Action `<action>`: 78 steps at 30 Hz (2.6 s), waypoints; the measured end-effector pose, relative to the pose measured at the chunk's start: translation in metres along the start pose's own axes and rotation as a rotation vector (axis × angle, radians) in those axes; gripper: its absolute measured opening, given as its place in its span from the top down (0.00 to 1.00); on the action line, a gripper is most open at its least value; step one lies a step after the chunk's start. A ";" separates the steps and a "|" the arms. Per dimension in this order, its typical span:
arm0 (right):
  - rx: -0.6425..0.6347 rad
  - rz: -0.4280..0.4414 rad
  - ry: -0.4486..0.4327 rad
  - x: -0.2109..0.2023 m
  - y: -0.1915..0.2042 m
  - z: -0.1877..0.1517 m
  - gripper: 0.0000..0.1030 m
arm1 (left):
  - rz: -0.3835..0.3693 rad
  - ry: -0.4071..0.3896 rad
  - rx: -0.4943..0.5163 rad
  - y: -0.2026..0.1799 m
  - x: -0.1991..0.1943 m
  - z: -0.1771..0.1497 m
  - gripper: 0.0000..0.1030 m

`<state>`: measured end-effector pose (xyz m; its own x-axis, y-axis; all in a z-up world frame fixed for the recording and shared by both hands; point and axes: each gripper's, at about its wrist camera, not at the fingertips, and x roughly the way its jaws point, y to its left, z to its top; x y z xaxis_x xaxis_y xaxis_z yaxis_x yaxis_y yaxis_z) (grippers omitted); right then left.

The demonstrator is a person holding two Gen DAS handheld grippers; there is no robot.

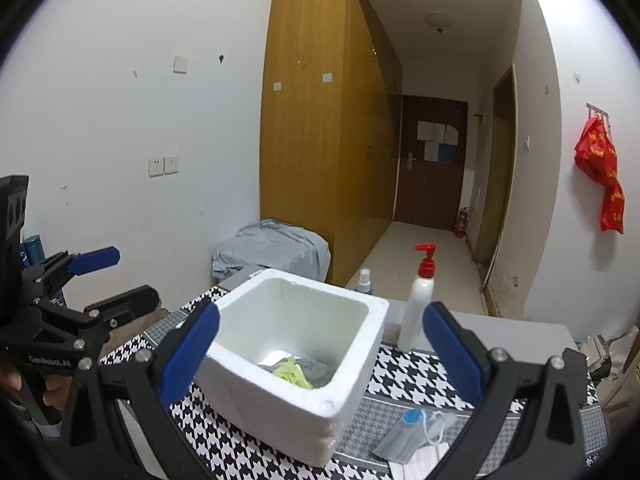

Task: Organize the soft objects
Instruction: 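Withdraw both tools from the foam box toward the yellow foam net, then approach the yellow foam net with the left gripper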

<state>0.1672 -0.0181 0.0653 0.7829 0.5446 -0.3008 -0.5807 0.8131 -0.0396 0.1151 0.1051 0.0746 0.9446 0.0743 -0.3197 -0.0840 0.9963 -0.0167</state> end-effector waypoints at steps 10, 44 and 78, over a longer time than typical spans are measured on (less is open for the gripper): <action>0.000 -0.024 -0.027 -0.025 -0.002 -0.004 0.00 | -0.019 -0.031 -0.007 -0.013 -0.016 0.007 0.01; 0.027 -0.120 -0.038 -0.075 -0.020 -0.078 0.00 | -0.088 -0.077 0.037 -0.055 -0.026 -0.042 0.01; 0.139 -0.256 0.094 -0.082 -0.062 -0.134 0.00 | -0.297 0.098 0.134 -0.114 0.017 -0.095 0.01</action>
<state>0.1093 -0.1405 -0.0352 0.8720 0.3021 -0.3852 -0.3260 0.9454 0.0034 0.1105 -0.0110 -0.0190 0.8861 -0.2178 -0.4091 0.2386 0.9711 -0.0002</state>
